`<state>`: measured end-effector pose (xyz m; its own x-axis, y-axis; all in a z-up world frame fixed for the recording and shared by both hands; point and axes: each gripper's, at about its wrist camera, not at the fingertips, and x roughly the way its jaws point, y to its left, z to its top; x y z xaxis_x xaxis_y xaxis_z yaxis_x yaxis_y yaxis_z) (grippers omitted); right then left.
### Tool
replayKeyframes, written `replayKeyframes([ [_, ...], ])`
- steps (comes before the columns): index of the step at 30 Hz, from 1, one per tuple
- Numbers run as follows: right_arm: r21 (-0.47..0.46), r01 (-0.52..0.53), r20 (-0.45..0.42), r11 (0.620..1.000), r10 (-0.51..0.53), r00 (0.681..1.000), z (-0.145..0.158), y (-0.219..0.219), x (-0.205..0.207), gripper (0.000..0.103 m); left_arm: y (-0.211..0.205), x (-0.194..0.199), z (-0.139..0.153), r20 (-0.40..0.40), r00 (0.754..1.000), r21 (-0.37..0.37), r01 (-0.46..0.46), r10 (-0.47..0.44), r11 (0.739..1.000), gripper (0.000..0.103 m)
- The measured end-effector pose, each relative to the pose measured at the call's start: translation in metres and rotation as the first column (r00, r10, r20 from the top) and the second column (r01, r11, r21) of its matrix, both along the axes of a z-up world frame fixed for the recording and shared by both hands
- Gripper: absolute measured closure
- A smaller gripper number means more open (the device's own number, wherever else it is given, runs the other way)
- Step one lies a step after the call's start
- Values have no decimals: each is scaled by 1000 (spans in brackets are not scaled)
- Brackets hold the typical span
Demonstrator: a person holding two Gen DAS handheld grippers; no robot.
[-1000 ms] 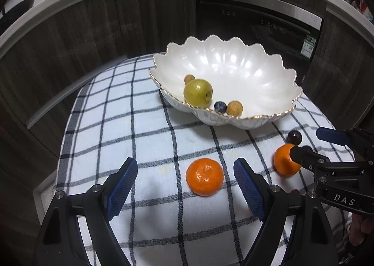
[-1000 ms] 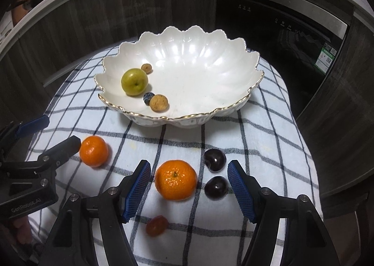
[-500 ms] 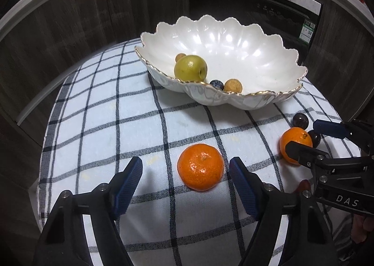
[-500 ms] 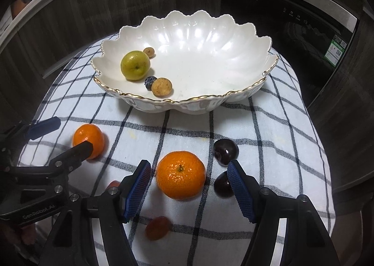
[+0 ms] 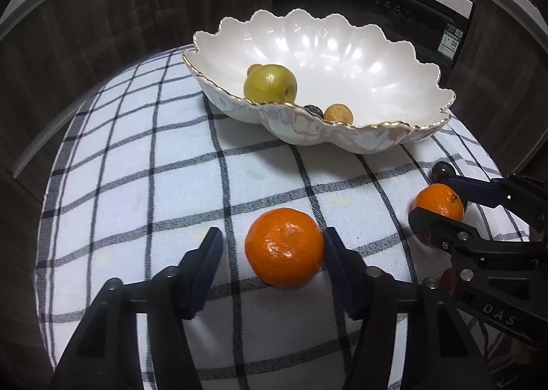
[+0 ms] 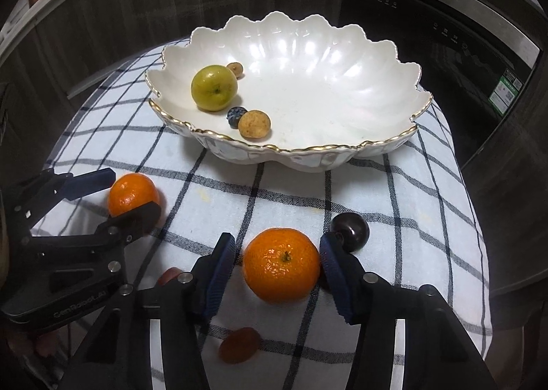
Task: Organize fruits
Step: 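Lower the left tool onto a mandarin while the right tool approaches another mandarin, then grasp the mandarin with the left tool while the right tool grasps another mandarin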
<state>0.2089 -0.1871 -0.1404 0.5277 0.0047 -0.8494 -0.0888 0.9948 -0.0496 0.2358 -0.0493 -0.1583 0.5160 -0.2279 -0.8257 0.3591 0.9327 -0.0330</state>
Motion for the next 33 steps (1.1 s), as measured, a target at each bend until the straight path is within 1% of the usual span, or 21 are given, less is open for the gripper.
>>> replayKeyframes([
  [4,-29,-8,2,1000,8,1000,-2,2,0,55,-3,-2,-1,-7,1000,-14,10,-10,1000,59],
  [11,-31,-14,4,999,14,1000,-2,2,0,58,-4,-1,1,-5,1000,-8,-4,4,1000,61],
  [18,-4,-2,1,1000,2,1000,1,-1,0,59,0,-2,10,14,1000,-17,-21,22,1000,62],
  [33,18,1,46,1000,-2,999,24,-3,-5,59,2,-12,37,55,998,-33,-36,38,999,62],
])
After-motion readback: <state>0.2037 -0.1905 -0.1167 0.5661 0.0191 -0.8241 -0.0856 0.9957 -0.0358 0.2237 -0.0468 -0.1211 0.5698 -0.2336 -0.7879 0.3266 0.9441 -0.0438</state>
